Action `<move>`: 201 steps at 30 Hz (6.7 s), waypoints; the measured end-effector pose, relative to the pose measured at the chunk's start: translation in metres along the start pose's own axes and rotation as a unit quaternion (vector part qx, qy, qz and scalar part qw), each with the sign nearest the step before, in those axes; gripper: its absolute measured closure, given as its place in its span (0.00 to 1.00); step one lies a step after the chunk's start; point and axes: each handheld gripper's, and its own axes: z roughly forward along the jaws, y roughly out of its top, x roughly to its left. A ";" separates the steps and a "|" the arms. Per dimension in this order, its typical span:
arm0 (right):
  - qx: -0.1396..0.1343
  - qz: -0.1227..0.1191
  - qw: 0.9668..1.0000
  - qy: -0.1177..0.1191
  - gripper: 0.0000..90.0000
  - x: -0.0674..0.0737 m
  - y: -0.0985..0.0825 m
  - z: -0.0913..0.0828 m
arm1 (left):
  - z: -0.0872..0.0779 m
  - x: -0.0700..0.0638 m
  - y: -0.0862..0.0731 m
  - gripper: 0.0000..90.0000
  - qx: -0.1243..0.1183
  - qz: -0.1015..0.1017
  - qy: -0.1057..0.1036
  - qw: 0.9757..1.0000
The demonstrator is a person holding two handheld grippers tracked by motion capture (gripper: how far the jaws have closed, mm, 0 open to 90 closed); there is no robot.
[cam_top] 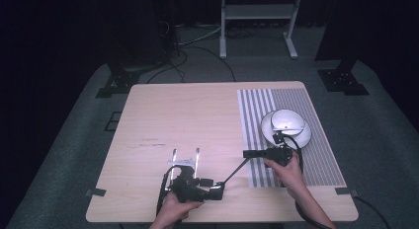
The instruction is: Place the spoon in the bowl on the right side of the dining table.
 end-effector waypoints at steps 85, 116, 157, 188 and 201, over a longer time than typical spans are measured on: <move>-0.152 0.043 0.976 -0.150 0.99 0.003 0.092 -0.143 | -0.063 0.010 0.010 0.04 -0.075 -0.002 0.042 0.996; -0.235 0.087 0.944 -0.214 0.99 -0.016 0.089 -0.200 | -0.062 0.011 0.009 0.04 -0.077 -0.001 0.041 0.996; -0.253 0.124 0.927 -0.248 0.99 -0.049 0.069 -0.209 | -0.061 0.008 0.009 0.04 -0.076 0.001 0.037 0.996; -0.246 0.139 0.932 -0.229 0.85 -0.069 0.057 -0.204 | -0.060 0.010 0.009 0.04 -0.075 0.000 0.038 0.996; -0.244 0.138 0.936 -0.212 0.54 -0.070 0.045 -0.209 | -0.060 0.009 0.009 0.04 -0.074 0.002 0.039 0.996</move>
